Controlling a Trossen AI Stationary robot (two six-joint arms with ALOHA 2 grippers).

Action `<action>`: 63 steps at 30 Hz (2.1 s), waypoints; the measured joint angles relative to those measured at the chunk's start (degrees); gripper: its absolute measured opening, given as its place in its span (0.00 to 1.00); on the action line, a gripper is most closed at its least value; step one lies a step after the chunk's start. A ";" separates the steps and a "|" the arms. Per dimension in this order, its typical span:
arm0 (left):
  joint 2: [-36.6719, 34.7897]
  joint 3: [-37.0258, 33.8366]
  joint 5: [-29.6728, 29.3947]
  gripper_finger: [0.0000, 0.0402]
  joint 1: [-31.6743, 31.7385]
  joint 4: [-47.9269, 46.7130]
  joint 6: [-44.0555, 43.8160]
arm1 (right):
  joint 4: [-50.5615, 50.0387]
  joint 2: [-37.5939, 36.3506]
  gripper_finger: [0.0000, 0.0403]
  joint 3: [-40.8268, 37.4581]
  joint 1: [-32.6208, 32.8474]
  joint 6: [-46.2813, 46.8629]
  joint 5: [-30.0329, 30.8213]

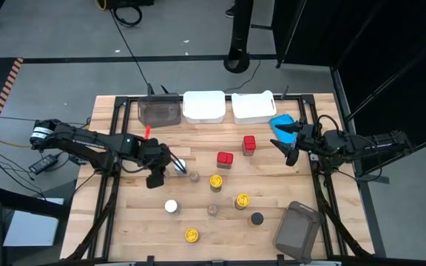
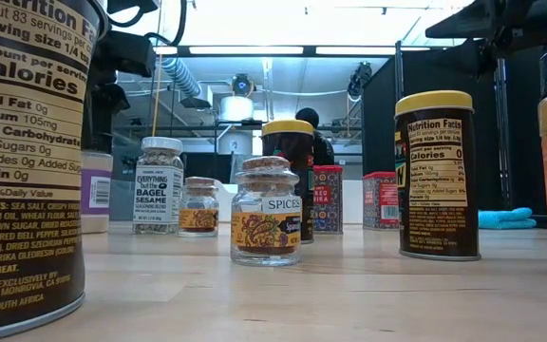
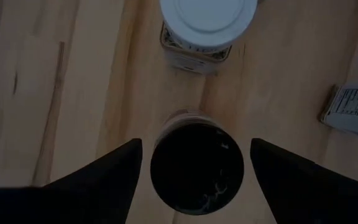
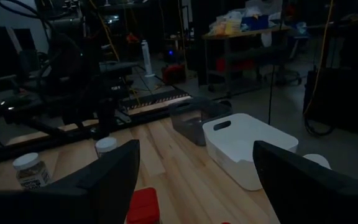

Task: Sort spices by type
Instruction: Put the purple seasoning bottle into the top black bin

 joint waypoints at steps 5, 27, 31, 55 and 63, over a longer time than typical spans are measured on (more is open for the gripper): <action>0.00 -2.06 0.88 0.76 0.00 0.33 -0.72 | 0.00 0.00 0.80 0.00 0.00 0.00 0.00; -0.09 -3.00 -0.07 0.47 0.00 3.10 -1.62 | -0.01 0.00 0.80 0.00 -0.04 0.07 0.00; -0.09 -3.00 -0.04 0.47 0.00 3.16 -2.58 | -0.02 0.00 0.80 0.00 -0.04 0.07 0.00; -0.02 10.98 -7.77 0.47 15.55 -8.22 -15.25 | -0.35 0.00 0.80 0.00 -0.07 0.07 0.02; -0.02 11.58 -10.81 0.47 24.18 -8.76 -14.63 | -1.55 0.00 0.80 -0.01 -0.07 0.88 0.02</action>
